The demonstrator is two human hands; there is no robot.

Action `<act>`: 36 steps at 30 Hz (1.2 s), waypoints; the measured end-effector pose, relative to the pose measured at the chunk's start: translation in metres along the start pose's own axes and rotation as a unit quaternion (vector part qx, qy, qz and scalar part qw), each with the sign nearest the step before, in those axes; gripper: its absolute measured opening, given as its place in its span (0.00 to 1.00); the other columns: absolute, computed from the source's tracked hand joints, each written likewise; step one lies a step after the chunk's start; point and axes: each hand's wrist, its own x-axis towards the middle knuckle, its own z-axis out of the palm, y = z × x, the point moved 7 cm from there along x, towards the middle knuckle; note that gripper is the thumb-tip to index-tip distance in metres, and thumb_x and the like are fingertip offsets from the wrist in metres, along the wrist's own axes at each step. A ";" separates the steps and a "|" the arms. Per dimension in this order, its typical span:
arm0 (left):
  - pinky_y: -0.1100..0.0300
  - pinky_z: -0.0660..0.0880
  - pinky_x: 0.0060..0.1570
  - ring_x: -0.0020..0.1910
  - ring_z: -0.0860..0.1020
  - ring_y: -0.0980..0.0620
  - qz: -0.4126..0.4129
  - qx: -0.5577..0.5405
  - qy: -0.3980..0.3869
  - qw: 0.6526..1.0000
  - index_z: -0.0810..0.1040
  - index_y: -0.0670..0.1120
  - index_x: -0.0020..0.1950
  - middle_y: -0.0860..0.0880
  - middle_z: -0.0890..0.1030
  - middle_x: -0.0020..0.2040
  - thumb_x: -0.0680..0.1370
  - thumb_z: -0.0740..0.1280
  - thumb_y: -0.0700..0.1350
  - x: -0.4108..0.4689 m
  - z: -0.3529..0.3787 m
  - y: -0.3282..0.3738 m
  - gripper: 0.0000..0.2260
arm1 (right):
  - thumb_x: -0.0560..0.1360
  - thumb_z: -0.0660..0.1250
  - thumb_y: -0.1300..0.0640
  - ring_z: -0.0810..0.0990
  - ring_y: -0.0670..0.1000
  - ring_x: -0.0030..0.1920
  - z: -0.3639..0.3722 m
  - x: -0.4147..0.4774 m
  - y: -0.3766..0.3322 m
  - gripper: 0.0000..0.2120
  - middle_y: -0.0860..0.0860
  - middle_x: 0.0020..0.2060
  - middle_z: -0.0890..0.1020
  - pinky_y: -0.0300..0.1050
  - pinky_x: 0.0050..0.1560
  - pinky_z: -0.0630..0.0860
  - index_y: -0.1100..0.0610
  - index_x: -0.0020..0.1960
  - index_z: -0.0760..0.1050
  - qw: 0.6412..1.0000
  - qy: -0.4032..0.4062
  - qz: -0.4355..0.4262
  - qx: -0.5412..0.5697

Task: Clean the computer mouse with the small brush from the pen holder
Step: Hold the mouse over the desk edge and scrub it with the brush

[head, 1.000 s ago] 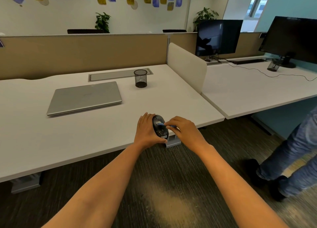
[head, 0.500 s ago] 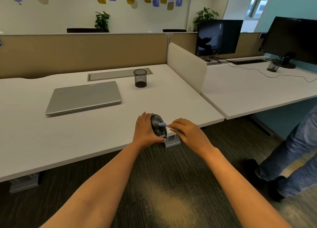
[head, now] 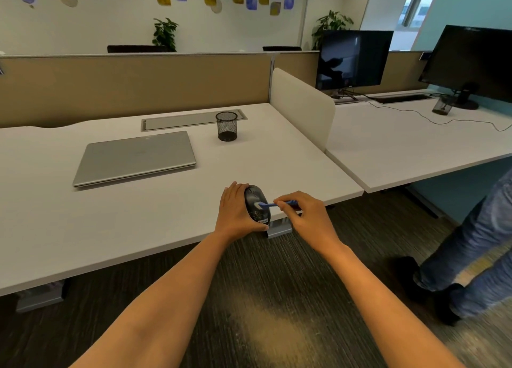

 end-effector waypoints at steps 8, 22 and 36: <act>0.49 0.51 0.74 0.73 0.57 0.45 0.006 0.007 0.000 1.000 0.60 0.46 0.71 0.45 0.64 0.71 0.58 0.78 0.57 0.000 0.005 0.004 0.48 | 0.76 0.65 0.56 0.81 0.48 0.46 0.023 0.004 0.000 0.09 0.55 0.47 0.84 0.44 0.52 0.78 0.58 0.51 0.80 0.996 -0.003 0.086 0.015; 0.47 0.53 0.73 0.73 0.57 0.44 0.000 -0.002 0.000 1.000 0.60 0.45 0.71 0.45 0.64 0.70 0.58 0.78 0.56 0.000 -0.001 0.000 0.47 | 0.75 0.66 0.56 0.81 0.48 0.48 0.009 0.003 -0.002 0.07 0.53 0.47 0.84 0.44 0.54 0.78 0.57 0.50 0.80 0.995 0.049 0.082 0.036; 0.46 0.53 0.73 0.72 0.59 0.43 0.004 0.002 -0.003 1.000 0.60 0.46 0.70 0.45 0.64 0.70 0.59 0.78 0.57 -0.001 -0.004 -0.002 0.46 | 0.75 0.66 0.54 0.78 0.44 0.48 0.008 -0.004 0.002 0.09 0.51 0.49 0.83 0.28 0.47 0.72 0.56 0.52 0.80 0.997 -0.012 0.073 0.007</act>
